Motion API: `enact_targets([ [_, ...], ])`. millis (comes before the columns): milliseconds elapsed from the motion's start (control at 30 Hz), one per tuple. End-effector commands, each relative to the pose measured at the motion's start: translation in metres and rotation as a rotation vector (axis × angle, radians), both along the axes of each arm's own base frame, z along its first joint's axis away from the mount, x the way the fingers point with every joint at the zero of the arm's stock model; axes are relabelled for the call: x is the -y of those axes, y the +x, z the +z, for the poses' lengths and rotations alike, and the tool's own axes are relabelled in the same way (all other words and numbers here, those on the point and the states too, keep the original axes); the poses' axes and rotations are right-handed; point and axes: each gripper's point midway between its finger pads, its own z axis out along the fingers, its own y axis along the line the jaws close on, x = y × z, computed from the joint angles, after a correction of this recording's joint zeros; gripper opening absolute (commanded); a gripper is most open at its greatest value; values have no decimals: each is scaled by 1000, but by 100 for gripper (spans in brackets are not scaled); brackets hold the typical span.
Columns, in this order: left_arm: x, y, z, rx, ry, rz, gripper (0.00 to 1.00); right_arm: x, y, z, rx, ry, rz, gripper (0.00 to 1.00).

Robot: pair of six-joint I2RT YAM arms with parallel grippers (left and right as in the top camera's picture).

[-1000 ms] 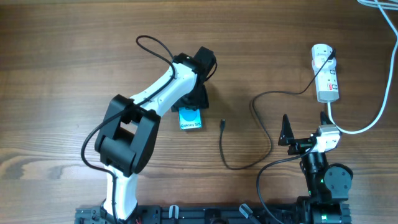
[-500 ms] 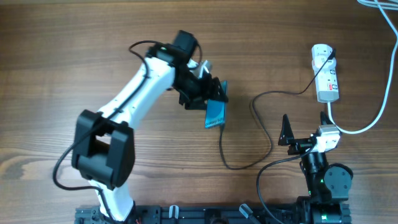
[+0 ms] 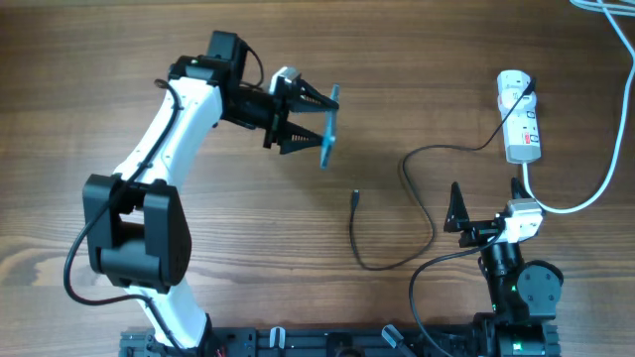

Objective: Plug charger to phone and switch on socket
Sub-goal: 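Lift the phone with the left gripper and stand it upright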

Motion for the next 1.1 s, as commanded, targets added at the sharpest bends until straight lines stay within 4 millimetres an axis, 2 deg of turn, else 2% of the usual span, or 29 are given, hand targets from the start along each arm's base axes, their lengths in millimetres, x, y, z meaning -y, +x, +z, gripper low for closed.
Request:
enact_targets([
  [0,-8,3,32,-124,-68,45,67,2,0,1,4,12,-13,100],
  [333,-15,4,55,-177,-195,38,64,2,0,1,4,12,-13,100],
  [767,-31,15,54,-175,-195,85,64,3,0,1,5,11,-13,99],
  [867,-33,19,52,-179,-178,99,64,10,0,5,23,-18,-56,100],
  [900,-33,20,50,-182,-167,103,64,12,0,9,37,-18,-67,100],
  [967,-33,23,45,-199,-135,118,64,12,-1,28,117,-4,-71,100],
  [1067,-33,28,44,-209,-121,127,64,-2,-5,48,193,44,17,100],
])
